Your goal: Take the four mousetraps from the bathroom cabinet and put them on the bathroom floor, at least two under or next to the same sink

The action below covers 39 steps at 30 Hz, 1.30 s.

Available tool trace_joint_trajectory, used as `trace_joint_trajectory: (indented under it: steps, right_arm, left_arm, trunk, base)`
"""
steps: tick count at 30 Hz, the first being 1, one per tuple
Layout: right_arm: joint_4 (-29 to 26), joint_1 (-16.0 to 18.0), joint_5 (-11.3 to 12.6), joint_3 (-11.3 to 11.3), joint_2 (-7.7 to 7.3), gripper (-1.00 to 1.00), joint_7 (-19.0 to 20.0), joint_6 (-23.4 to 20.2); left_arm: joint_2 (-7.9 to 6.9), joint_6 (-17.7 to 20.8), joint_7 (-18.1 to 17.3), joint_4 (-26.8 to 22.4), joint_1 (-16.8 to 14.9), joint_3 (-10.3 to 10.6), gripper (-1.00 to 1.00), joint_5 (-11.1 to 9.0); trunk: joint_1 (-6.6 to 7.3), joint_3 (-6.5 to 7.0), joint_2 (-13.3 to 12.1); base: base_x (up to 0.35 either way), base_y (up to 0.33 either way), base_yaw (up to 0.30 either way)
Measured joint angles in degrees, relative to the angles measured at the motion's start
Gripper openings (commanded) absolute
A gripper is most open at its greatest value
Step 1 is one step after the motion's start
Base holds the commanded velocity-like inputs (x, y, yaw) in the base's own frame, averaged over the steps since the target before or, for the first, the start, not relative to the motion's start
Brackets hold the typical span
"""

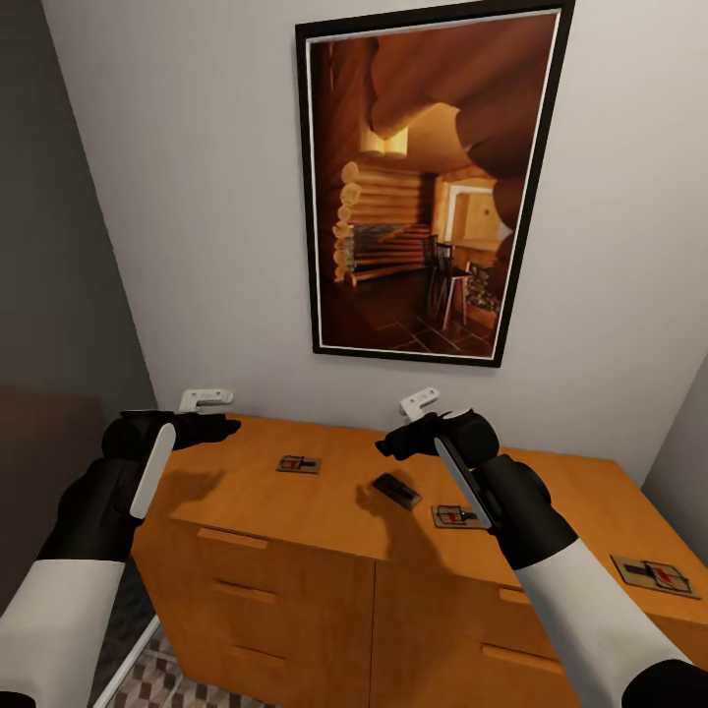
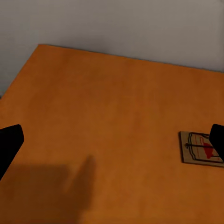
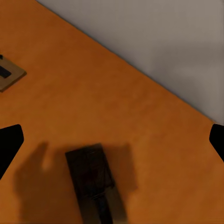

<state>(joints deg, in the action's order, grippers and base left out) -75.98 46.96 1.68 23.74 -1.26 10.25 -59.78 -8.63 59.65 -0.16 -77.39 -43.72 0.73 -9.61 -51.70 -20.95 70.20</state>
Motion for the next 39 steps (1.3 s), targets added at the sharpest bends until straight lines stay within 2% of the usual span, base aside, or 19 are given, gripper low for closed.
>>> trace_joint_trajectory:
  steps: [5,8,12,13,18,25,33,39]
  right_arm:
    - [0.46,0.0,0.1,0.62,-0.19,1.0,-0.04,0.0]
    - [1.01,0.0,0.17,0.85,-0.88,1.0,0.0,0.0]
    - [1.89,0.0,0.45,1.03,-2.95,1.0,0.28,0.0]
    - [1.9,0.0,0.53,1.03,-2.97,1.0,0.28,0.0]
    - [3.2,0.0,1.13,1.24,-6.08,1.0,0.77,0.0]
    - [4.41,0.0,4.17,1.53,-8.54,1.0,2.19,0.01]
    - [4.66,0.0,6.41,2.09,-9.77,1.0,2.59,-0.01]
    - [4.28,-0.01,7.7,4.79,-10.12,1.0,2.71,-0.01]
  left_arm:
    - [0.1,0.0,0.0,0.0,0.0,0.0,1.0,-0.01]
    - [0.28,0.01,0.0,0.0,0.0,0.0,1.0,0.01]
    - [0.45,0.01,0.0,0.01,0.0,0.0,1.0,0.02]
    - [0.46,0.01,0.0,0.02,0.0,0.0,1.0,0.03]
    - [0.66,0.0,0.0,0.15,0.0,0.02,1.0,0.02]
    - [0.85,-0.02,0.0,0.74,0.0,0.01,1.0,0.07]
    - [1.26,-0.02,0.0,0.91,0.0,0.0,1.0,0.09]
    - [1.48,-0.02,0.0,0.95,0.0,0.0,1.0,0.09]
  trunk:
    - [0.0,0.0,0.0]
    - [0.0,0.0,0.0]
    - [0.0,0.0,0.0]
    - [0.0,0.0,0.0]
    - [0.0,0.0,0.0]
    - [0.0,0.0,0.0]
    - [0.0,0.0,0.0]
    - [0.0,0.0,0.0]
  base:
    - [0.0,0.0,0.002]
    - [0.0,0.0,0.0]
    - [0.0,0.0,0.0]
    - [0.0,0.0,0.0]
    - [0.0,0.0,0.0]
    - [0.0,0.0,0.0]
    - [0.0,0.0,0.0]
    - [0.0,0.0,0.0]
